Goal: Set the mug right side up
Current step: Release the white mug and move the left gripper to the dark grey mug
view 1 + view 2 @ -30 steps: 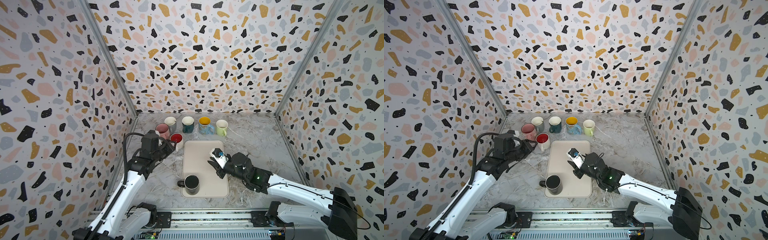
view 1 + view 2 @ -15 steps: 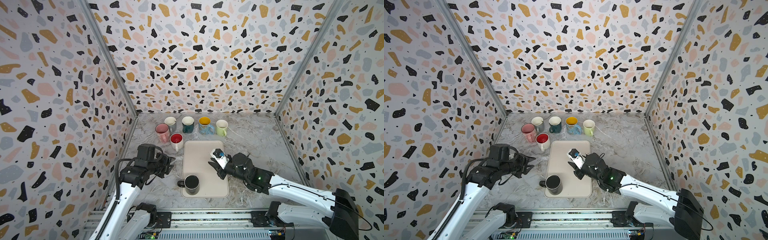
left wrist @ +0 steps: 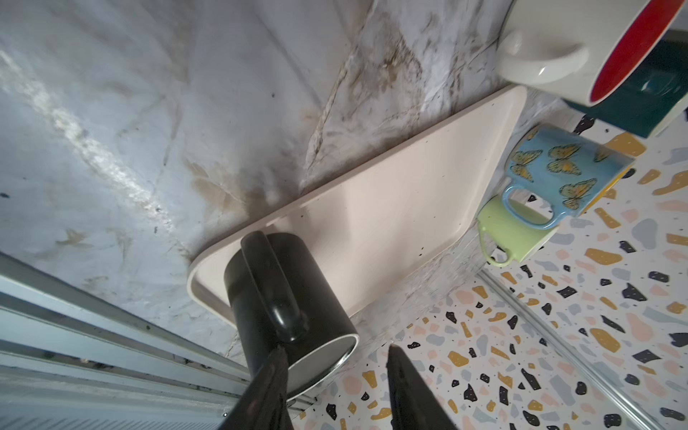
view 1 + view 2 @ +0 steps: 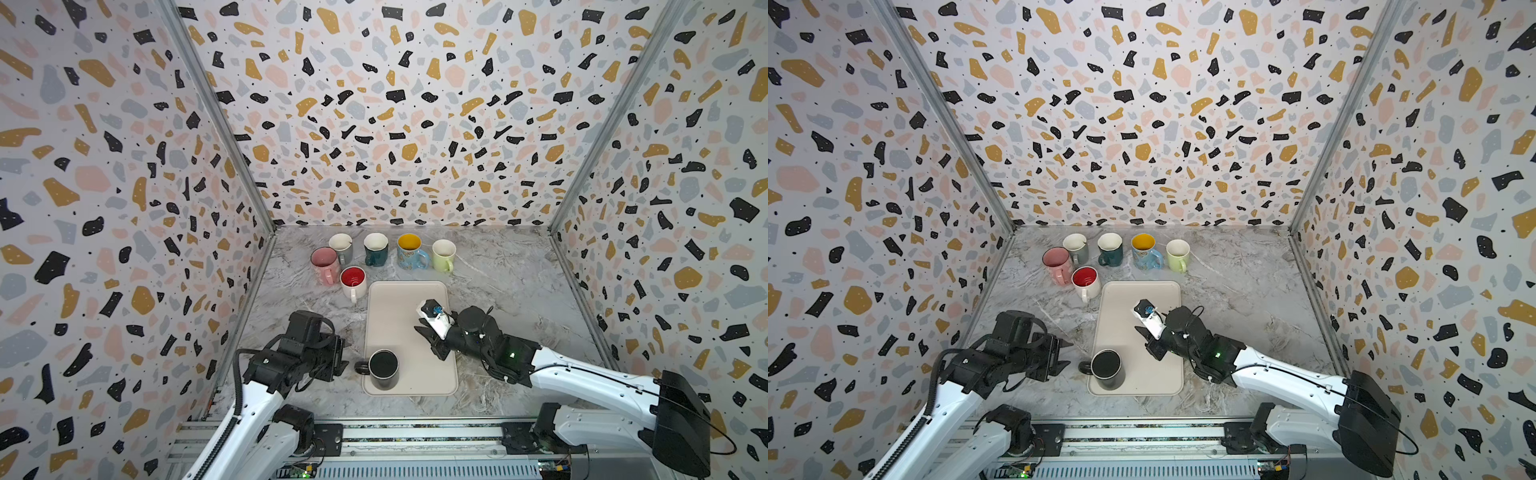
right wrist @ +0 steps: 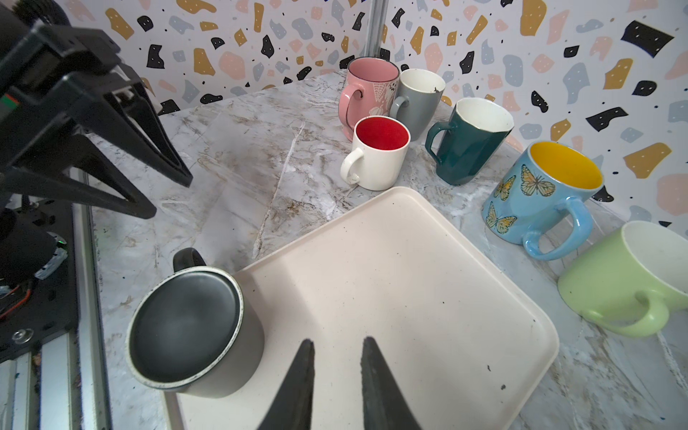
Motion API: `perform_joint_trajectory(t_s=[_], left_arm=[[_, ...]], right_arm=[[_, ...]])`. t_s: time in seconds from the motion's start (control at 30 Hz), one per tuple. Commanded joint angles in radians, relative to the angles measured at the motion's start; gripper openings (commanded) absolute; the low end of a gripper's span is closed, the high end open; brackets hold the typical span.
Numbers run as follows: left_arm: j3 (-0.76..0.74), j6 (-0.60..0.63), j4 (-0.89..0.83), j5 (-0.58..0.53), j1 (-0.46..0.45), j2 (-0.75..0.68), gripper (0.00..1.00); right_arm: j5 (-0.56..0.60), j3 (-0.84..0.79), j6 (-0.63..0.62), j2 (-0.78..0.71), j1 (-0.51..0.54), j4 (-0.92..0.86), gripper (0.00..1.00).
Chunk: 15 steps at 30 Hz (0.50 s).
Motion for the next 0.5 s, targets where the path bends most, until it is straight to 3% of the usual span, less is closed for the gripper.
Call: perform_joint_trajectory(t_s=[0.0,0.27,0.47], left_arm=[[-0.034,-0.047,0.082,-0.016,-0.053,0.037,0.45],[-0.124,-0.137,0.202,-0.018,-0.147,0.074,0.44],[-0.167,-0.187,0.310,-0.017,-0.158,0.094,0.43]], right_arm=[[-0.001,0.021,0.015,0.006,0.005,0.005,0.25],[0.000,0.024,0.016,0.024,0.002,0.000,0.25],[0.001,0.019,0.017,0.037,0.003,0.004,0.25]])
